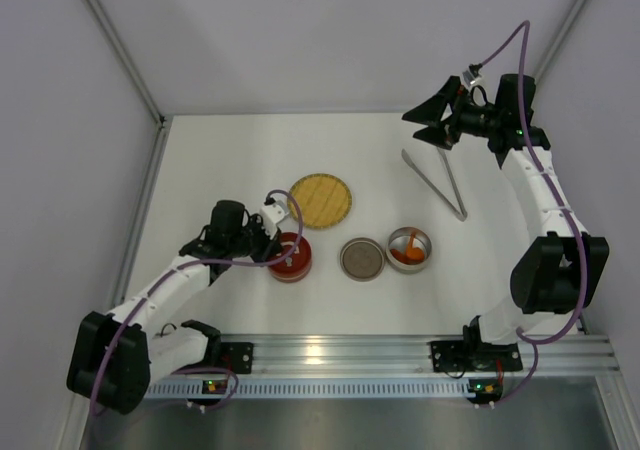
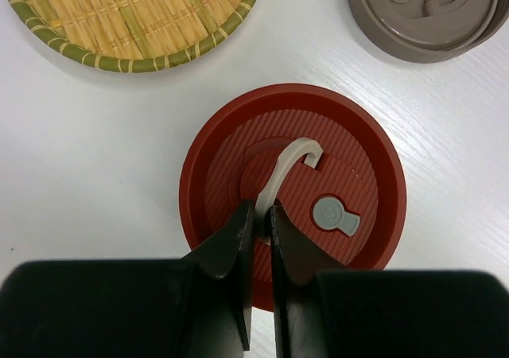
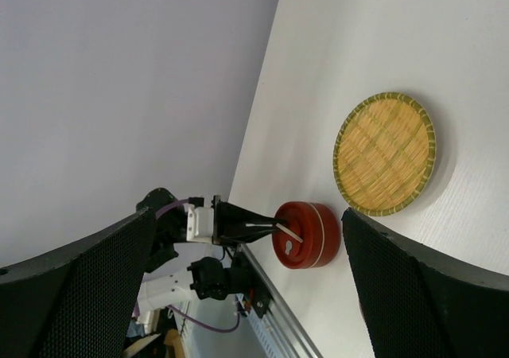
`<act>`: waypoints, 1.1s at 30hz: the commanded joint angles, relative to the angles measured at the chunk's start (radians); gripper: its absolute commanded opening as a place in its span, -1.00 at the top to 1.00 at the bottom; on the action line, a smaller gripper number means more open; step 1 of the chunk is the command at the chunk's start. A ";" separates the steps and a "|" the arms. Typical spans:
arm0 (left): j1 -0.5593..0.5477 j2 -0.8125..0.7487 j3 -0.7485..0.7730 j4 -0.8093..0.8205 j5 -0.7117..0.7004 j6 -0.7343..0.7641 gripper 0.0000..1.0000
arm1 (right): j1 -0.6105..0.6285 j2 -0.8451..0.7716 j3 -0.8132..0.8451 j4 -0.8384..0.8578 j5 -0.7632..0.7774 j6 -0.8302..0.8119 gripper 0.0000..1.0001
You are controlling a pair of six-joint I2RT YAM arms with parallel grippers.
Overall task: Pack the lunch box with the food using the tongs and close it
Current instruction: Close the box lid on the packing box.
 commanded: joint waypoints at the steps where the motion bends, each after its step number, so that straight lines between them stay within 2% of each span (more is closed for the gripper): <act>1: 0.002 0.024 0.028 -0.004 0.030 -0.011 1.00 | -0.019 -0.004 -0.004 0.006 -0.016 -0.009 -0.99; 8: 0.002 0.032 -0.001 -0.028 0.062 0.053 0.99 | -0.019 0.000 -0.002 0.006 -0.015 -0.010 -0.99; 12: 0.001 0.031 -0.013 -0.045 0.083 0.125 0.74 | -0.020 0.002 -0.002 0.006 -0.015 -0.009 -0.99; 16: 0.002 0.021 -0.010 -0.061 0.115 0.163 0.62 | -0.020 0.002 -0.001 0.007 -0.013 -0.009 -0.99; 22: 0.002 0.018 0.001 -0.076 0.141 0.182 0.61 | -0.020 0.000 -0.002 0.006 -0.013 -0.010 -0.99; 33: 0.002 0.021 0.025 -0.111 0.203 0.220 0.46 | -0.020 0.003 -0.007 0.010 -0.016 -0.007 -0.99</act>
